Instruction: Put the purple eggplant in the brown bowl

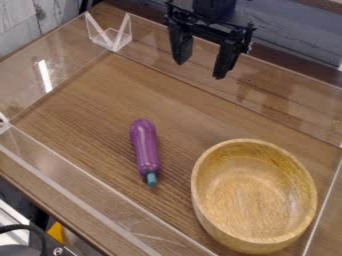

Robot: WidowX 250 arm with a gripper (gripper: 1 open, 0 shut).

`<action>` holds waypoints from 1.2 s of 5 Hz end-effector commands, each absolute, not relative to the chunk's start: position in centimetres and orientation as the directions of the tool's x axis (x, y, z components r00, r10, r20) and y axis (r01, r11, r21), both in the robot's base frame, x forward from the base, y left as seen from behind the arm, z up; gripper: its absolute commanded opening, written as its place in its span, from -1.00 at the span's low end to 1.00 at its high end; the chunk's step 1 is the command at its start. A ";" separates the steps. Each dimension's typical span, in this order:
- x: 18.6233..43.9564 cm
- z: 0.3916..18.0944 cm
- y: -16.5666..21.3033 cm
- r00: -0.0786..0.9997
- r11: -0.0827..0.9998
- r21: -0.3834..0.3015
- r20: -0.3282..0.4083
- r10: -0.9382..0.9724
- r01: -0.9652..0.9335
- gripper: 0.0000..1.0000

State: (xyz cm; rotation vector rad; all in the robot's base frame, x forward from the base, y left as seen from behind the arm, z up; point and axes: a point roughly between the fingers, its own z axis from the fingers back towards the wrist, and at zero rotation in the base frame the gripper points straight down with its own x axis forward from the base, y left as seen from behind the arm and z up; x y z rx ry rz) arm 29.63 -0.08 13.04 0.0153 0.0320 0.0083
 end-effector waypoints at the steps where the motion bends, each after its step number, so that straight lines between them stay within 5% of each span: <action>1: 29.7 14.9 -0.3 0.999 1.000 0.021 0.037 -0.005 0.005 1.00; 6: 29.2 14.8 0.0 0.999 0.999 -0.001 0.031 -0.033 0.034 1.00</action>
